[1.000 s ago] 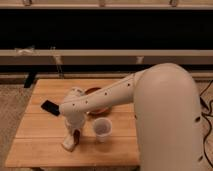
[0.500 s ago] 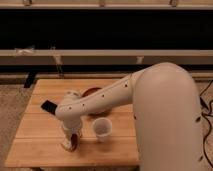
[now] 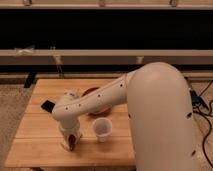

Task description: Place the pepper on the white sponge

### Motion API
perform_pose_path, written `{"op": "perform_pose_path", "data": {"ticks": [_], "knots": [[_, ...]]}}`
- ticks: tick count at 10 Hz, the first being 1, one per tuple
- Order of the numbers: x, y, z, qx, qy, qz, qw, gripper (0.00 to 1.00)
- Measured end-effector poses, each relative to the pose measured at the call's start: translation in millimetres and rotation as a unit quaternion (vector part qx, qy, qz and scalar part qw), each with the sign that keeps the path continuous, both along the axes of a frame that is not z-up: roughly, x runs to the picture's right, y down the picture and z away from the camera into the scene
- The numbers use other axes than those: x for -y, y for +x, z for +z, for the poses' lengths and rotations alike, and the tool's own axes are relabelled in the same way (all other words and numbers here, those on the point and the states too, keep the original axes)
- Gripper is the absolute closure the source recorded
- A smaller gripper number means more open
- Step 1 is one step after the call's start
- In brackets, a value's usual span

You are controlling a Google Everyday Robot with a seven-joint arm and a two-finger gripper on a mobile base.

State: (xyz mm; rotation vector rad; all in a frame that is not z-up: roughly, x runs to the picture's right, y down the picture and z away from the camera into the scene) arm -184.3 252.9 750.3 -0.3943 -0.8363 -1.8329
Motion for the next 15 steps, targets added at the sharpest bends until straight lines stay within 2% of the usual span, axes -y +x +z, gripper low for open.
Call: {"op": "perform_pose_path", "data": {"ticks": [3,4,8,10,15], "knots": [[-4.9,-2.8,-2.8,0.006,-0.006,-0.010,0.9999,0.27],[-6.8,-4.1,-3.7,0.008,-0.007,-0.013,0.9999,0.21],[-8.4,-4.9,-4.6,0.007,-0.005,-0.016,0.9998,0.20],[-4.2,-5.9,-4.0,0.007,0.002,-0.008,0.9999,0.20],[24.2,-0.5,-12.3,0.007,0.028,0.028,0.9992,0.20]]}}
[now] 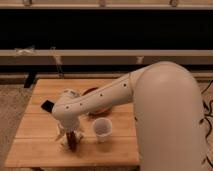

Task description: Place the pepper on the white sponge

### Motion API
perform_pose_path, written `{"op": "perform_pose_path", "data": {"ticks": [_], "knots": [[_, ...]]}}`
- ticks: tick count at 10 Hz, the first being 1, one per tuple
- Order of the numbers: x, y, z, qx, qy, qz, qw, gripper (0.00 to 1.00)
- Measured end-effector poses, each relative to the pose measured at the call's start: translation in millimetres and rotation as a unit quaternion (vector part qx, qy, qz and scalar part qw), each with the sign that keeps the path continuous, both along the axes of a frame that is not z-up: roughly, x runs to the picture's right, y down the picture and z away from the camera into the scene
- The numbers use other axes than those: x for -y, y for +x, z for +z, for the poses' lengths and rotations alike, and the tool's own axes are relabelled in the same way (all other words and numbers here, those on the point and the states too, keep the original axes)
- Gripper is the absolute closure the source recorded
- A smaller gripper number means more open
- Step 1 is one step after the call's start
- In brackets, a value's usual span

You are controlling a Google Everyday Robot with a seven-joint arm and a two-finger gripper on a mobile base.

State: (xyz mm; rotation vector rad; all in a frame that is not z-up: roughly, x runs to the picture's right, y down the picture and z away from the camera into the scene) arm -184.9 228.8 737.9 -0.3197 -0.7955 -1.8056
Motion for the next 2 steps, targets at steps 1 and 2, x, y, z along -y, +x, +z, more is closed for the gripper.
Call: {"op": "perform_pose_path", "data": {"ticks": [1,2], "knots": [[-0.6,-0.6,-0.1,0.000,0.000,0.000,1.0000,0.20],[-0.8,-2.3,-0.6,0.002,0.000,-0.001,1.0000,0.20]]}}
